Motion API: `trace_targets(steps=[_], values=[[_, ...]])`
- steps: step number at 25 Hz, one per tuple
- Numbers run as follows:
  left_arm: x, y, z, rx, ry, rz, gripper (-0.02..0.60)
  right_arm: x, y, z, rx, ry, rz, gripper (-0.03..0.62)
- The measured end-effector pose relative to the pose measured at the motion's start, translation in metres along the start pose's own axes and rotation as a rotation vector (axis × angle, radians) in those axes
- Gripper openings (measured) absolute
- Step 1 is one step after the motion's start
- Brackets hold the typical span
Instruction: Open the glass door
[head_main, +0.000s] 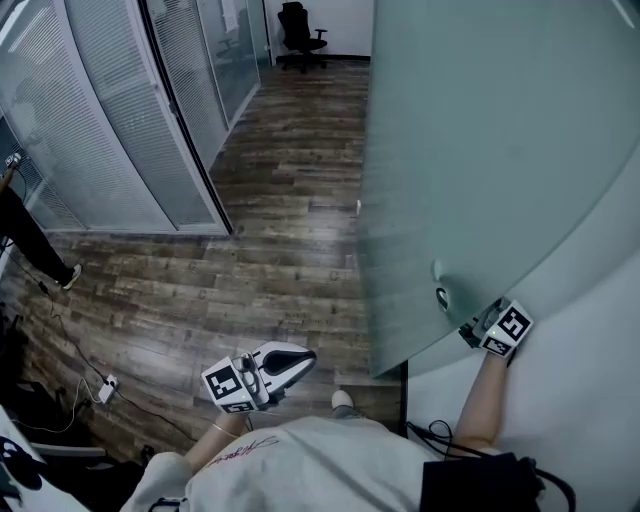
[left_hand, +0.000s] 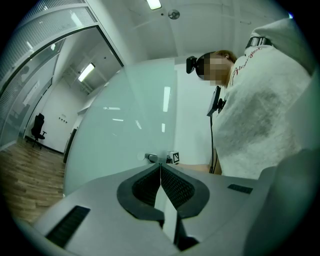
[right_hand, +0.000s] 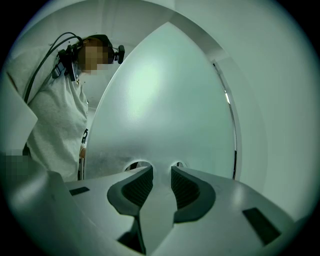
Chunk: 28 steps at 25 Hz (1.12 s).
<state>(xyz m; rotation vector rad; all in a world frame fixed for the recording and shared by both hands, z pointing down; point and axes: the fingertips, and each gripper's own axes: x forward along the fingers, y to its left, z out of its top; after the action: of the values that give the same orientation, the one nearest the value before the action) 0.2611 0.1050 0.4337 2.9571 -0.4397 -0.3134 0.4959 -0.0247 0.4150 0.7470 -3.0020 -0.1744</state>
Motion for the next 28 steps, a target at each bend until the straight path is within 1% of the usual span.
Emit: trace_targets(steps=[3,8,11,14,16,18,19,21,22,24,25,27,28], values=[[-0.008,-0.005,0.001,-0.007,-0.01,0.003,0.018,-0.003,-0.001,0.0,0.022,-0.009,0.027,0.122],[-0.013,-0.009,0.006,0.001,-0.005,-0.022,0.018,-0.005,-0.003,0.0,0.026,-0.015,0.046,0.124],[-0.013,-0.003,0.008,-0.001,-0.02,-0.012,0.018,-0.006,-0.004,-0.001,-0.008,0.017,0.044,0.124],[-0.011,0.001,0.012,-0.003,-0.042,-0.002,0.018,-0.009,-0.004,0.0,-0.061,0.064,0.019,0.124],[-0.008,0.004,0.011,0.003,-0.043,-0.004,0.018,-0.011,-0.005,-0.001,-0.103,0.104,-0.017,0.124],[-0.003,0.007,0.009,0.007,-0.041,-0.008,0.018,-0.016,-0.009,0.0,-0.154,0.139,-0.085,0.124],[-0.001,0.009,0.009,0.007,-0.042,-0.009,0.018,-0.02,-0.011,0.002,-0.174,0.142,-0.133,0.124],[0.004,0.012,0.008,0.007,-0.044,-0.012,0.018,-0.03,-0.01,0.012,-0.19,0.105,-0.219,0.124],[0.007,0.013,0.008,0.007,-0.044,-0.017,0.018,-0.034,-0.005,0.018,-0.184,0.075,-0.243,0.124],[0.012,0.015,0.009,0.012,-0.036,-0.028,0.018,-0.039,0.01,0.025,-0.16,0.029,-0.262,0.123],[0.015,0.016,0.009,0.016,-0.031,-0.034,0.018,-0.04,0.017,0.025,-0.15,0.025,-0.272,0.118],[0.019,0.016,0.01,0.019,-0.024,-0.047,0.018,-0.042,0.029,0.019,-0.128,0.037,-0.311,0.071],[0.02,0.016,0.009,0.016,-0.025,-0.054,0.018,-0.045,0.034,0.015,-0.109,0.039,-0.335,0.063]])
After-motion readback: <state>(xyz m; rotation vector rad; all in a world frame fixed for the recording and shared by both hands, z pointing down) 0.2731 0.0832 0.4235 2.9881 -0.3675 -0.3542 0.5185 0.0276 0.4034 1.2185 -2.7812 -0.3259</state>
